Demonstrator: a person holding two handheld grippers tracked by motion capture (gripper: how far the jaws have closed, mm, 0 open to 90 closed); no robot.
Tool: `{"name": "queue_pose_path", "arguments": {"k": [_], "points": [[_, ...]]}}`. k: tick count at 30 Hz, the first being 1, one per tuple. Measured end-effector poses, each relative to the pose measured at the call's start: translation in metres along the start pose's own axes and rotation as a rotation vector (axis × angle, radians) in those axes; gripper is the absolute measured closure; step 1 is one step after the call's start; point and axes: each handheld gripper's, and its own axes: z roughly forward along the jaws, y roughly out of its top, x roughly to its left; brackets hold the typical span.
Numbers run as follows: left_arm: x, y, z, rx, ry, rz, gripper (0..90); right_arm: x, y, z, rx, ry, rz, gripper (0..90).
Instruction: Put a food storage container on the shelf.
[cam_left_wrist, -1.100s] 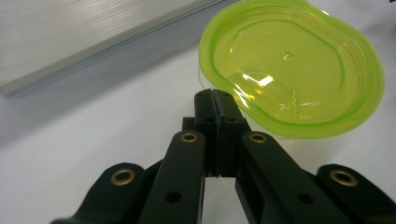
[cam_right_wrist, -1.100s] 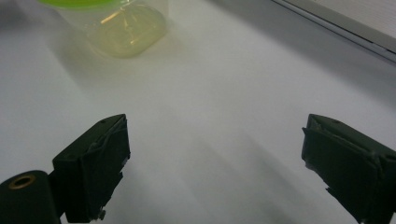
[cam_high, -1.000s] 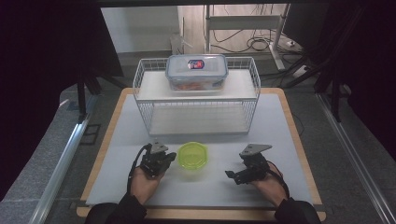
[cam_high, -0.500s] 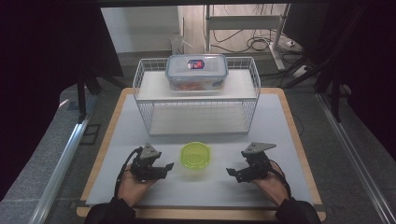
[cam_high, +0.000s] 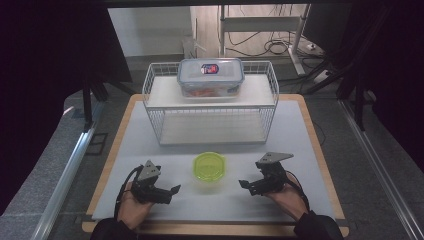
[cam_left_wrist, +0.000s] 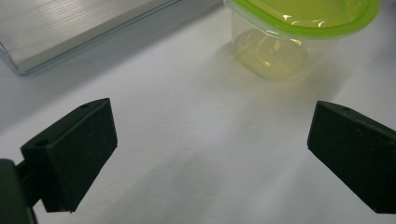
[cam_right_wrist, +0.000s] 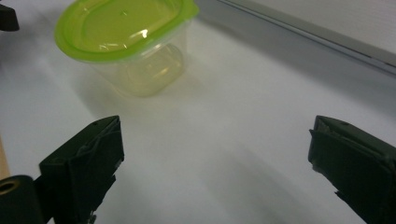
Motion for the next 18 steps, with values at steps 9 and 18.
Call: {"name": "queue_pose_path", "arguments": {"k": [9,18], "points": [[-0.002,0.000,0.001,0.003,0.014,0.017,1.3,0.006,0.018,0.005,0.001,0.079,0.064,11.0],[-0.003,0.001,0.002,-0.001,0.006,0.025,1.7,0.002,0.035,0.019,-0.037,0.136,0.172,25.9]]}}
